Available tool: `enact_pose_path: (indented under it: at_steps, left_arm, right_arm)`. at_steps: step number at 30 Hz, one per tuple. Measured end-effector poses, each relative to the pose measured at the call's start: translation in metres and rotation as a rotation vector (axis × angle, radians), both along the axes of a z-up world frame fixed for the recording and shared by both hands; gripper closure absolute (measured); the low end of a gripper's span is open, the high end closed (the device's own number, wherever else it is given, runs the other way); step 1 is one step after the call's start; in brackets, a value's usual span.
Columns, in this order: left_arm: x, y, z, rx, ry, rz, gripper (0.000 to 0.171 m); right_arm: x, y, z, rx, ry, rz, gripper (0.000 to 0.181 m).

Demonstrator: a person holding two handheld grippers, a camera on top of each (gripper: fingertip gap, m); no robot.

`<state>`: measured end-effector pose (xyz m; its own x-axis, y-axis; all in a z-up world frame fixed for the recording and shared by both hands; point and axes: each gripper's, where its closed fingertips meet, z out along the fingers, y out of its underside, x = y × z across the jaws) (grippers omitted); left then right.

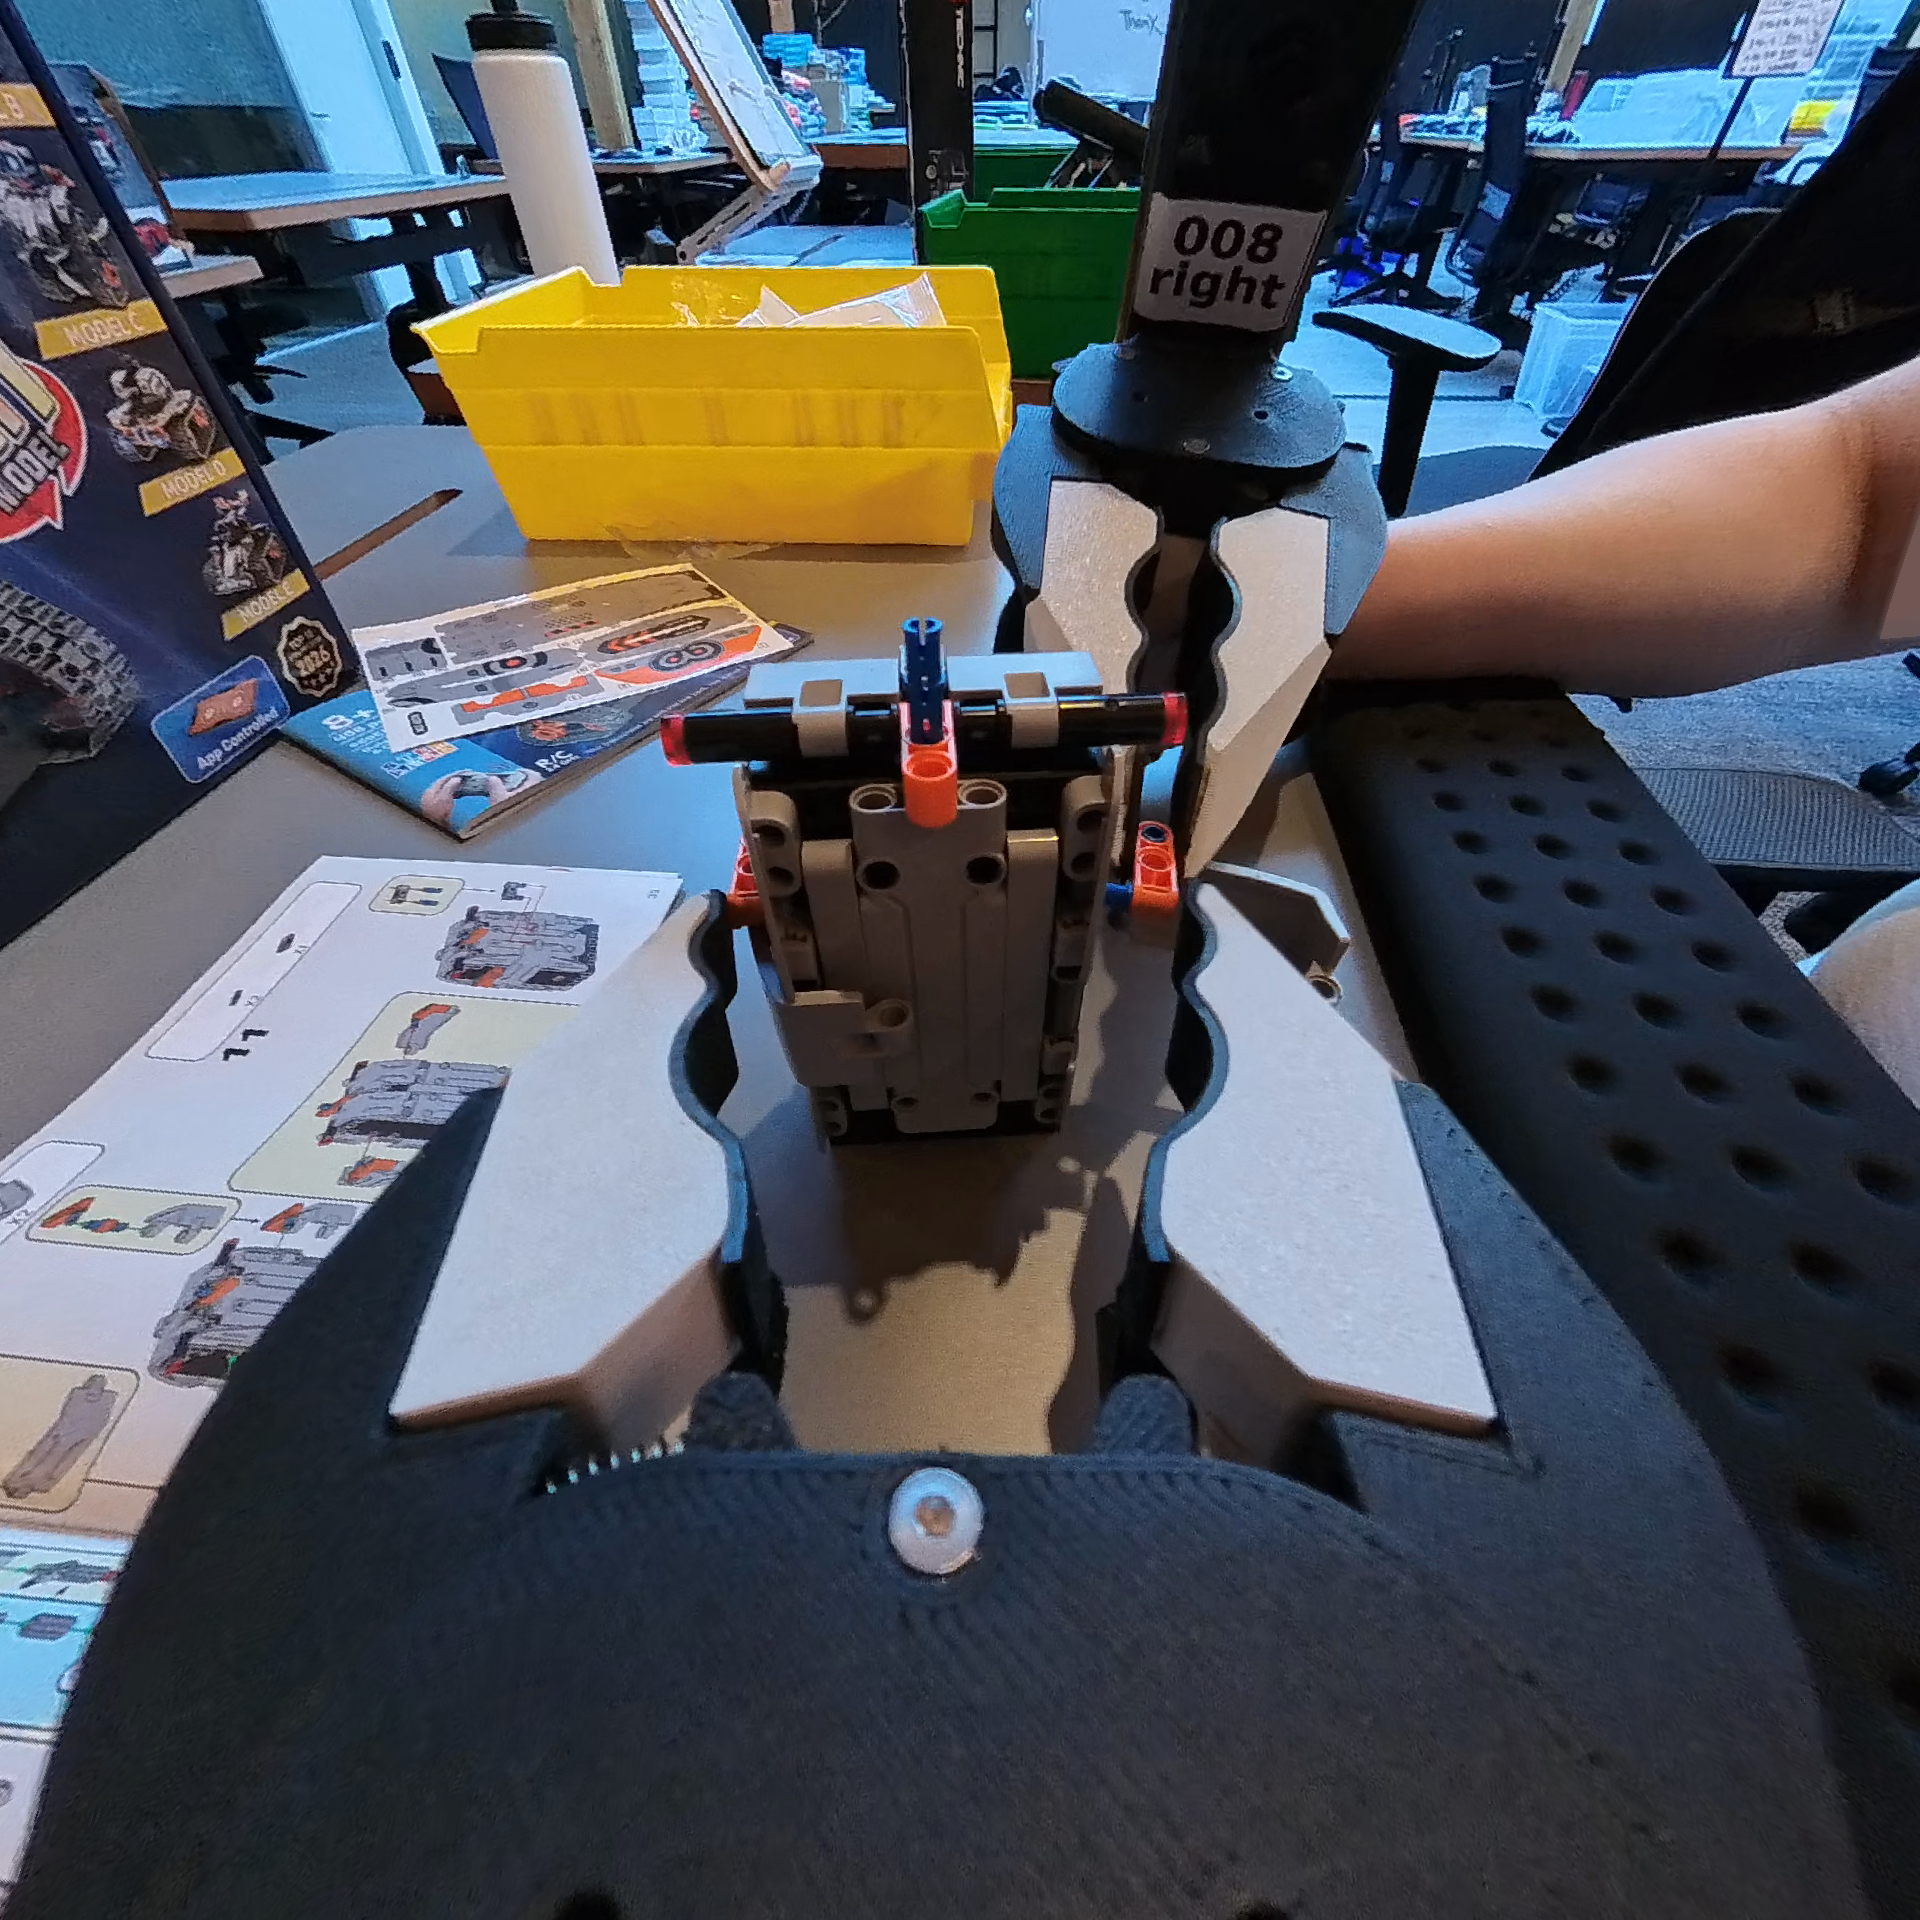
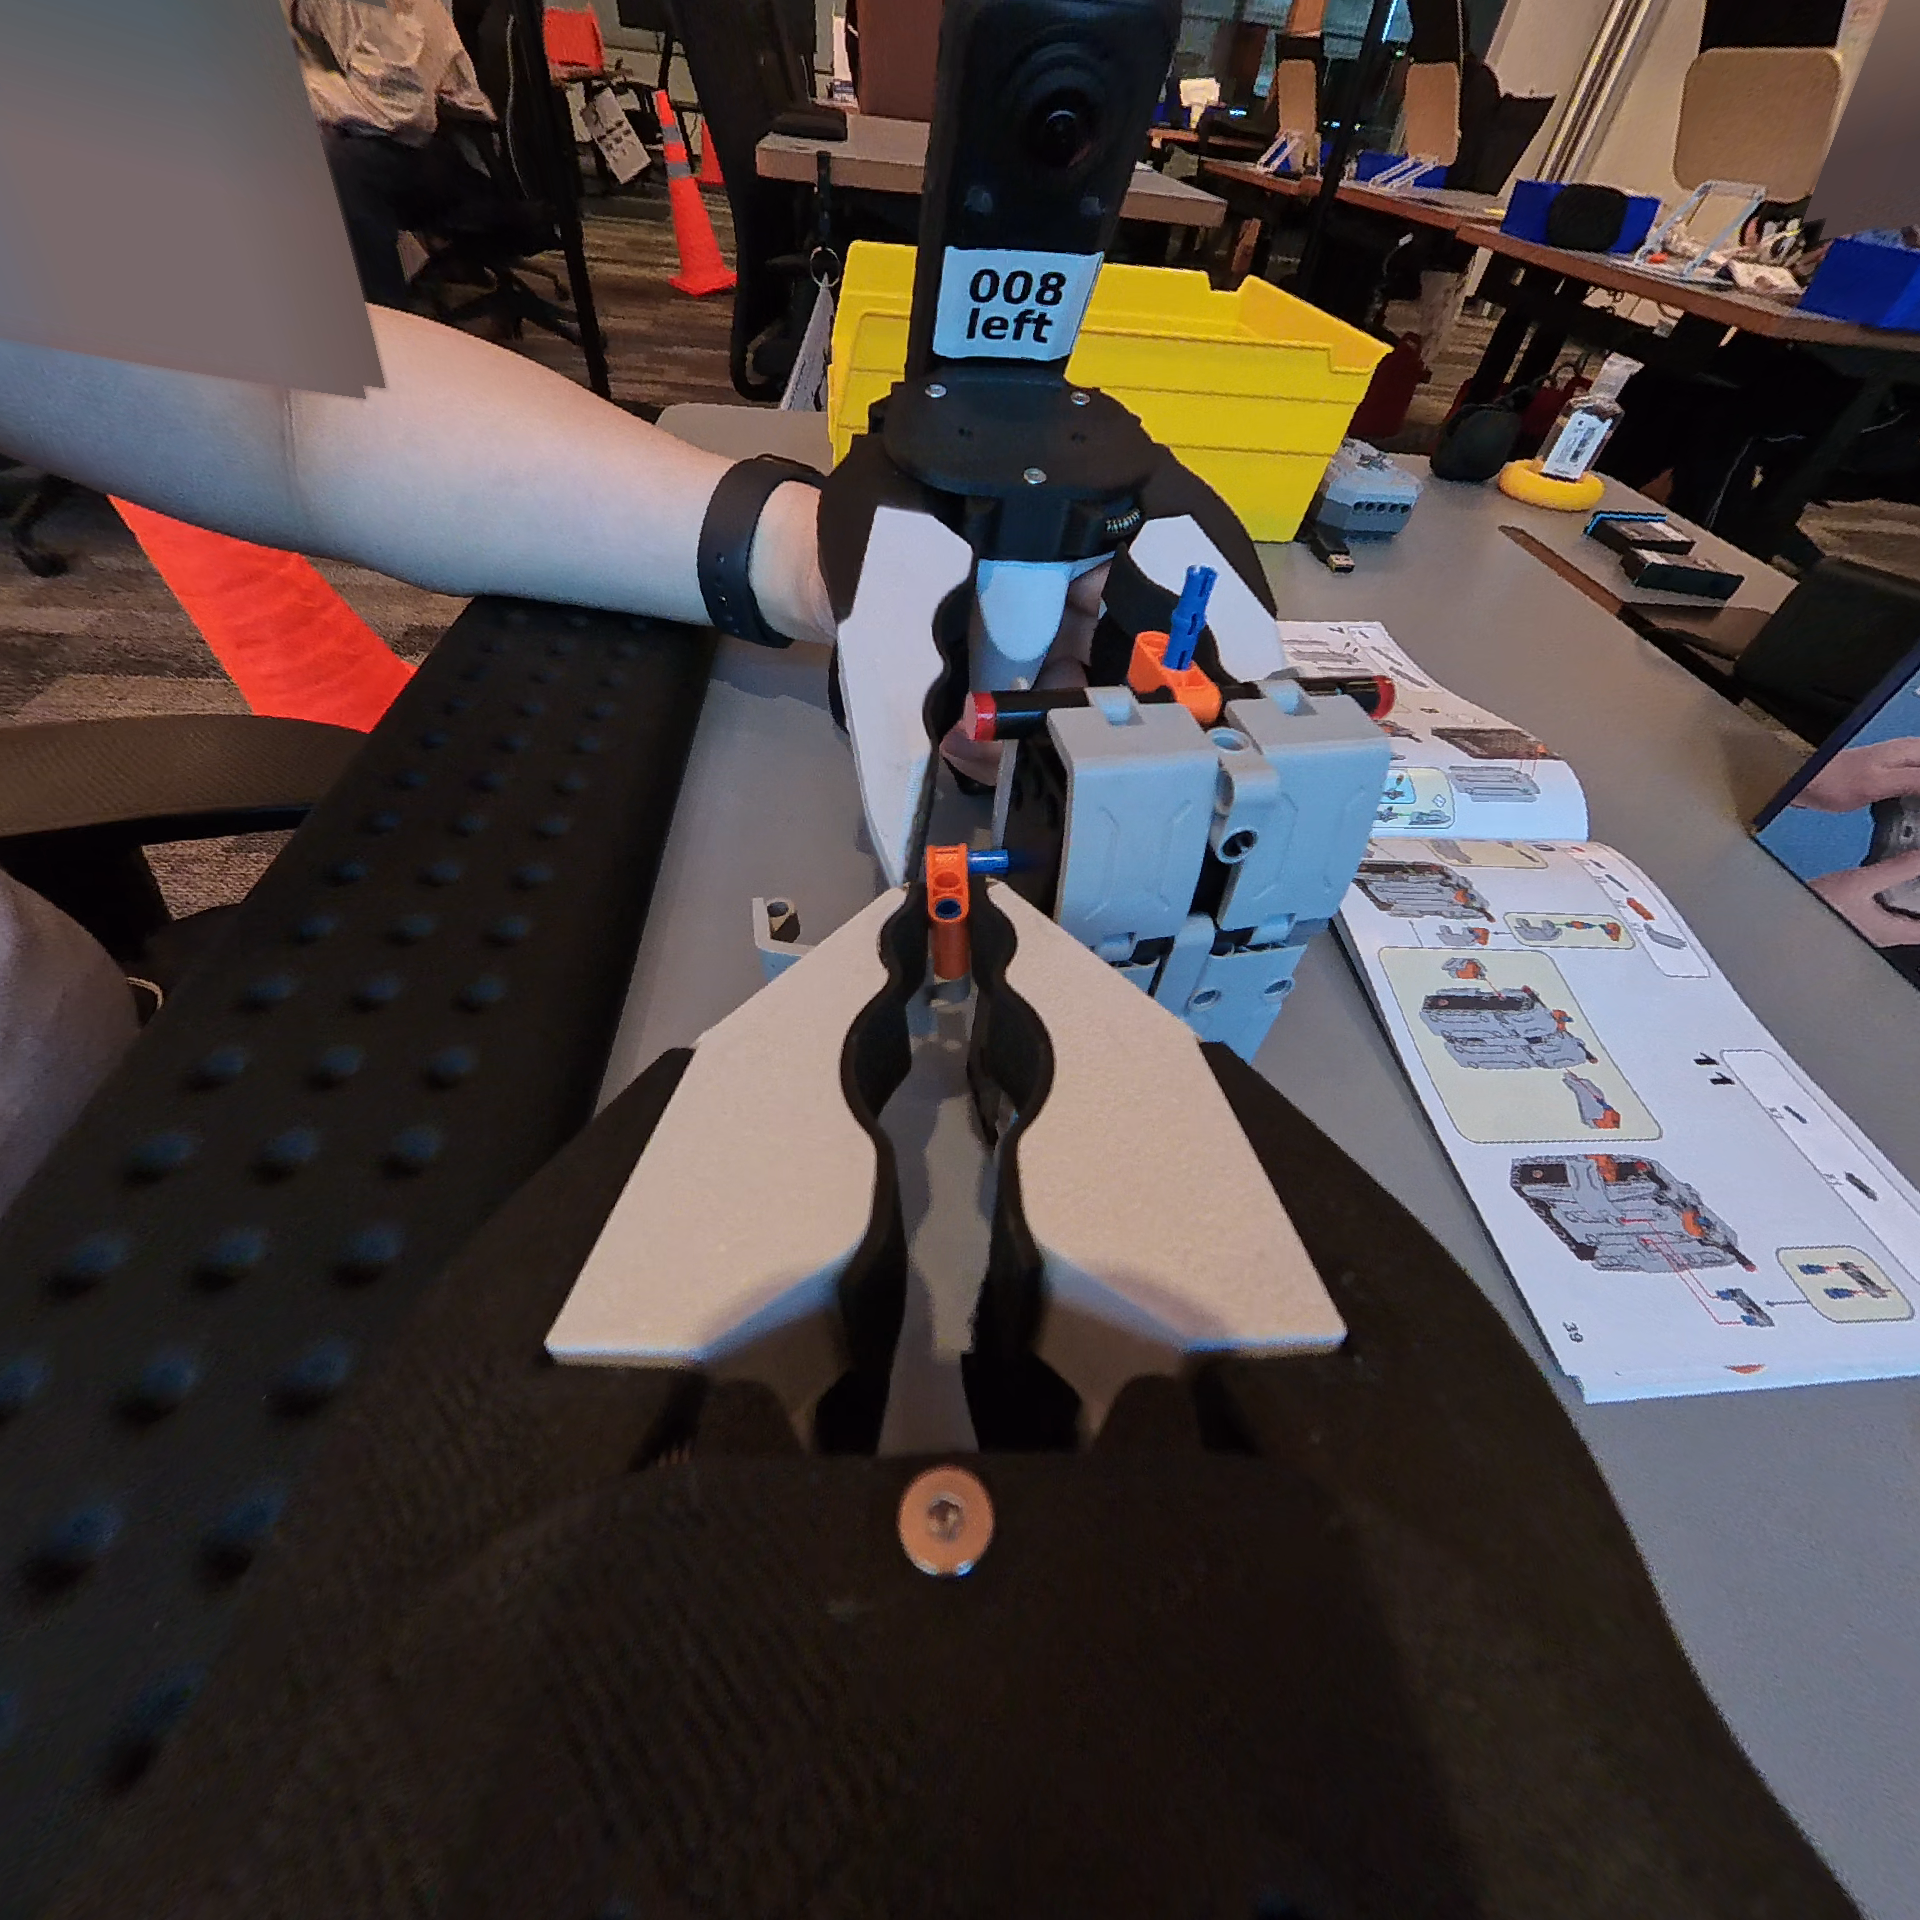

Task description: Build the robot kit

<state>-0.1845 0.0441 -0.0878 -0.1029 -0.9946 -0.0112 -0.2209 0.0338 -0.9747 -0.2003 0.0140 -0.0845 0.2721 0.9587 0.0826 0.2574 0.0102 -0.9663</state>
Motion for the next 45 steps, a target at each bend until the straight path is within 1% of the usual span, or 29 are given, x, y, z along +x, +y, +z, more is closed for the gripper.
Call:
enact_pose_path:
  at_steps: [9, 13, 21, 29, 39, 43, 45]
  left_arm:
    - [0.001, 0.003, 0.000, 0.010, 0.002, 0.019, 0.089]
    - [0.001, 0.008, -0.001, 0.014, 0.002, 0.052, 0.089]
    - [0.001, 0.011, -0.002, 0.032, 0.009, 0.074, 0.090]
    - [0.001, 0.013, -0.002, 0.032, 0.010, 0.090, 0.090]
    - [0.002, 0.012, -0.003, 0.054, 0.013, 0.094, 0.091]
    - [0.001, 0.013, -0.002, 0.056, 0.010, 0.106, 0.096]
    - [0.000, 0.015, -0.002, 0.055, 0.007, 0.112, 0.106]
  right_arm:
    - [0.001, 0.002, 0.000, -0.024, 0.006, -0.009, 0.174]
    - [0.004, 0.008, -0.002, -0.036, 0.000, -0.051, 0.174]
    - [0.006, 0.012, -0.004, -0.061, -0.006, -0.087, 0.173]
    - [0.008, 0.015, -0.004, -0.097, 0.011, -0.162, 0.170]
    - [0.010, 0.014, -0.005, -0.016, -0.047, -0.219, 0.168]
    - [0.010, 0.013, -0.005, -0.020, -0.048, -0.232, 0.165]
    - [0.010, 0.012, -0.006, -0.038, -0.051, -0.235, 0.167]
